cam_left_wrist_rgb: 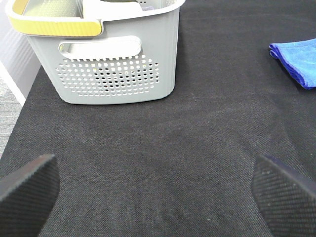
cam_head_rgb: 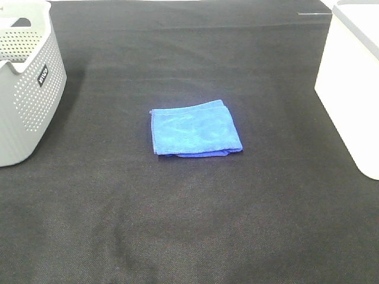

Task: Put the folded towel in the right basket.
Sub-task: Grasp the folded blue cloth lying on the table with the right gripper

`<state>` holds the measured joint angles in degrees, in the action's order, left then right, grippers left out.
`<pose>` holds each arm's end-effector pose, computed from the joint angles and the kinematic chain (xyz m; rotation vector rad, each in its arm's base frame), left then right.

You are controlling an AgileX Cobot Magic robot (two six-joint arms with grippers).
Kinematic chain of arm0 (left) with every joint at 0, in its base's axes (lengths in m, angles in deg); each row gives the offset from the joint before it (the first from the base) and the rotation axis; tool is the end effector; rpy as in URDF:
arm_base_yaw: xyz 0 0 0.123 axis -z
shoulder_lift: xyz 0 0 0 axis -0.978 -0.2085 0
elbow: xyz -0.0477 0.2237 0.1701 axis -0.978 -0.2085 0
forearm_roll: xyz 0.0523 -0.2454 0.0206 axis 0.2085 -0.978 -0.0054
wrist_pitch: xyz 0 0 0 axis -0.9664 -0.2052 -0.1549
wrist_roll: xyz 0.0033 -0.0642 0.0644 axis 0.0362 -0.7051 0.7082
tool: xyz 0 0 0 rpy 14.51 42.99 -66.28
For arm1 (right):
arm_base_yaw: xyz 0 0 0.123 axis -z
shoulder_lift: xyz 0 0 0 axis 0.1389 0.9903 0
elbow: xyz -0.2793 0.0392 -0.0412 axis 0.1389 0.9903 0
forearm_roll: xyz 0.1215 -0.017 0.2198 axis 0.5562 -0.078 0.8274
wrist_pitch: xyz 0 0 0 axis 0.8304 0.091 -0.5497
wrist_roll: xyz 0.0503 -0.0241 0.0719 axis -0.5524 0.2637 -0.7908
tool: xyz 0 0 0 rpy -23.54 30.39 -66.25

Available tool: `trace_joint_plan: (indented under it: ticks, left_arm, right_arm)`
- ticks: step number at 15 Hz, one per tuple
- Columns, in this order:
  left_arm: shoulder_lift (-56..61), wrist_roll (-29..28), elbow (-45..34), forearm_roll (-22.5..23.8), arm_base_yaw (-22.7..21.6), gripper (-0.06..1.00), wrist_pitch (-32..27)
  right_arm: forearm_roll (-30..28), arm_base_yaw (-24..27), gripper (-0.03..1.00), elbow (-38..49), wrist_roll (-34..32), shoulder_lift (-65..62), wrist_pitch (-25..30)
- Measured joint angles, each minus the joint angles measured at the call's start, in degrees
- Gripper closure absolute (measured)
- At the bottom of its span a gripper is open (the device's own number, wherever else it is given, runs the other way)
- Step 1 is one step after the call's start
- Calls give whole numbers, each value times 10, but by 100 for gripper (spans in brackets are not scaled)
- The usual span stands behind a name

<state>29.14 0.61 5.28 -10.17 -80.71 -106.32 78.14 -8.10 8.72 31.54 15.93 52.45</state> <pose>-0.0055 -0.0020 0.2789 0.0051 2.0264 0.0368 -0.0023 0.0001 0.2609 -0.0374 2.1313 -0.0183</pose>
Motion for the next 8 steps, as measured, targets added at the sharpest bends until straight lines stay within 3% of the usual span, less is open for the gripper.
trace_joint_plan:
  ticks: [8]
  left_arm:
    - [0, 0, 0, 0, 0, -4, 0]
  right_arm:
    - [0, 0, 1, 0, 0, 0, 0]
